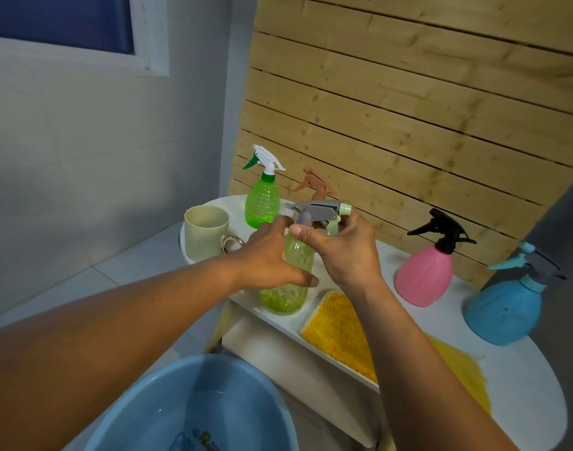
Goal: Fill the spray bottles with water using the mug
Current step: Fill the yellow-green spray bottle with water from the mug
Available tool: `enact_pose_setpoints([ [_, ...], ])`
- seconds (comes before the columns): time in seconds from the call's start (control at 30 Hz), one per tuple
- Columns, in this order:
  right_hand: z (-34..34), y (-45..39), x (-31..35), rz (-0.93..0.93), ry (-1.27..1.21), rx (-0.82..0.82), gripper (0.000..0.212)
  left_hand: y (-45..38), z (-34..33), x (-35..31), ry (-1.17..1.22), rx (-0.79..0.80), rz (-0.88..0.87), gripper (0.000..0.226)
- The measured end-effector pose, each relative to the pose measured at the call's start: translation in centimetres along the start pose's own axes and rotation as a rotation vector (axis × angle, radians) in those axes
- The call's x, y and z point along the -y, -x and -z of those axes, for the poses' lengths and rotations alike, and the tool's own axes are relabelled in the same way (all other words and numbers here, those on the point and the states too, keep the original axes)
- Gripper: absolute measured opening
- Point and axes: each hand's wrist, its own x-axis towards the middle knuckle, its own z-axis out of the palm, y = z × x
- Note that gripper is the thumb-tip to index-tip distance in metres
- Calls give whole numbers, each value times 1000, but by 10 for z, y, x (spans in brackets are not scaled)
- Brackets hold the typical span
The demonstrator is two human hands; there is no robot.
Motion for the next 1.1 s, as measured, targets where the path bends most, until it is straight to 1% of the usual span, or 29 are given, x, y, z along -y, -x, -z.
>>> enact_pose_setpoints([
  [0.07,1,1,2,8,14,2,46,1,7,0,97,141,-44,91],
  [0.1,1,1,3,10,22,0,45,1,10,1,122,179,-61,84],
  [0.13,1,1,3,10,28,-3,45,-1,13,3,136,179,-72,80],
  [0.2,0,2,3,9,42,-15,47,-6,15,6,124,132,-73,78],
  [0.3,-4,3,3,19,75,-43,53,-10,11,4,12,34,-66,91],
  [0.4,-8,5,4,29,76,-63,62,-9,7,1,-39,-51,-53,101],
  [0.47,-9,4,3,27,61,-66,72,-8,5,2,-44,-77,-54,107],
  [0.53,-7,4,3,19,20,-40,81,-6,3,2,-17,-84,-37,107],
  [0.57,-6,4,2,23,2,-18,83,-4,3,4,1,-74,-26,107],
  [0.63,-4,4,-1,9,21,-2,85,-1,6,8,27,2,-14,107],
  [0.7,-4,6,-2,-31,108,-51,87,0,10,13,85,93,-21,93],
  [0.77,-4,7,-4,-52,217,-141,91,1,12,16,108,115,-23,80],
  [0.8,-3,8,-2,-57,277,-187,90,1,11,15,95,86,-21,81],
  [0.9,-2,11,4,-116,405,-285,84,-1,1,13,10,-71,5,97],
  [0.93,-1,12,5,-140,411,-290,80,-2,-4,12,0,-128,19,99],
  [1.0,-1,15,6,-163,365,-260,65,-4,-14,10,-28,-212,36,104],
  [1.07,-2,18,5,-142,323,-220,50,-7,-21,8,-68,-219,44,106],
  [1.1,-4,19,5,-122,340,-203,49,-9,-23,8,-85,-201,43,104],
])
